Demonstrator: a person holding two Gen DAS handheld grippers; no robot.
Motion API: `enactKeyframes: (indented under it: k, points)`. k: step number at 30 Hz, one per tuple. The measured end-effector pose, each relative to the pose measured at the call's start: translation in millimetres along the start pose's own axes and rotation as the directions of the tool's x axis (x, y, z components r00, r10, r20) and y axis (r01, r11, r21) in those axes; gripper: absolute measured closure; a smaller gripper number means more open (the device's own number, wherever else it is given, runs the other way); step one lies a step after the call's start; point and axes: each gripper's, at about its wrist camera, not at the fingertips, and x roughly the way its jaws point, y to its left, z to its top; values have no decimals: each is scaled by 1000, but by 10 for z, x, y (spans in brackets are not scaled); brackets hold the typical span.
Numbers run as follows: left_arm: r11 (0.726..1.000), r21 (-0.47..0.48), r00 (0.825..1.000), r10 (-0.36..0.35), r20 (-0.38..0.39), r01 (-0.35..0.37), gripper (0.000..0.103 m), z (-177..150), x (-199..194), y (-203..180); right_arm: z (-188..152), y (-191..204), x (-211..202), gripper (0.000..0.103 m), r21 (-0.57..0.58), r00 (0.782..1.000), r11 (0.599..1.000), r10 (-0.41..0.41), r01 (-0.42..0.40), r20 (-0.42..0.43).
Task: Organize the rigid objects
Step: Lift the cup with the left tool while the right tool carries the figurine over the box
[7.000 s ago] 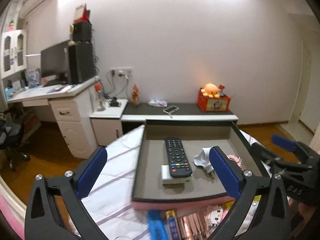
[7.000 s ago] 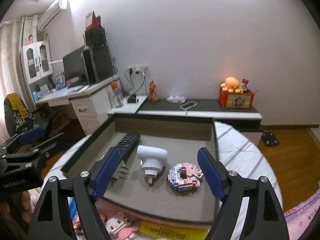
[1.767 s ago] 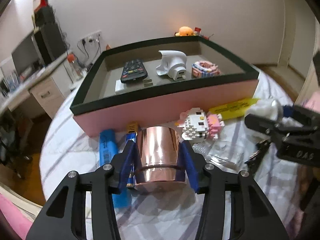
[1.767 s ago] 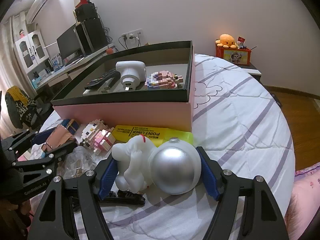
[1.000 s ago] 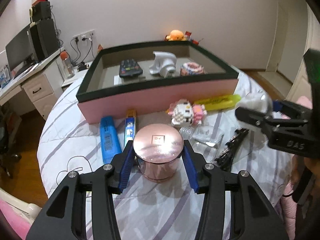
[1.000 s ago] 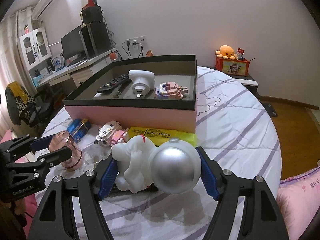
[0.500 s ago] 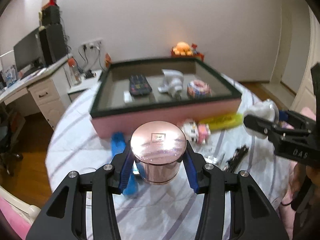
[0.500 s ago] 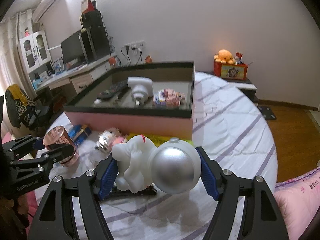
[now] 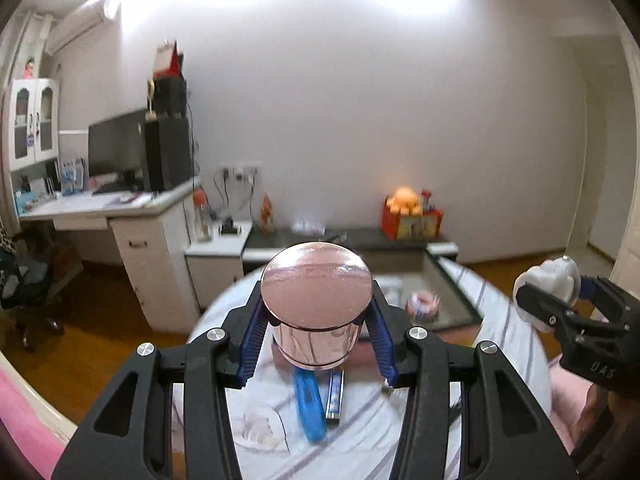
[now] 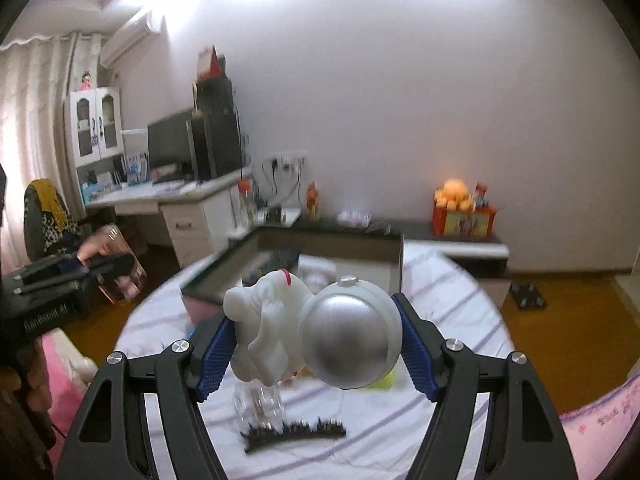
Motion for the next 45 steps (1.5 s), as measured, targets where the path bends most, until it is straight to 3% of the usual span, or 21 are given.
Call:
enactKeyframes:
  k: [6,11,18,27,45]
  points:
    - [1000,7,993,19,118,-20,56,239,-329,-27,326,179,-354,29,-29,988,999,-9,14,152]
    - [999,-27,980,43,195,-39,56,325,-558,2,498,321,-548,29,-66,973,997,-34,50,226]
    - [998,-19,973,60,223,-57,56,407,-676,19,630,457,-725,29,-87,953,993,-46,75,301]
    - [996,-10,973,92,211,-92,56,454,-597,31,687,518,-707,29,-88,951,994,-40,70,307]
    - [992,45,981,109,160,-118,56,501,-247,-143,653,249,-412,29,-40,964,996,-61,73,260]
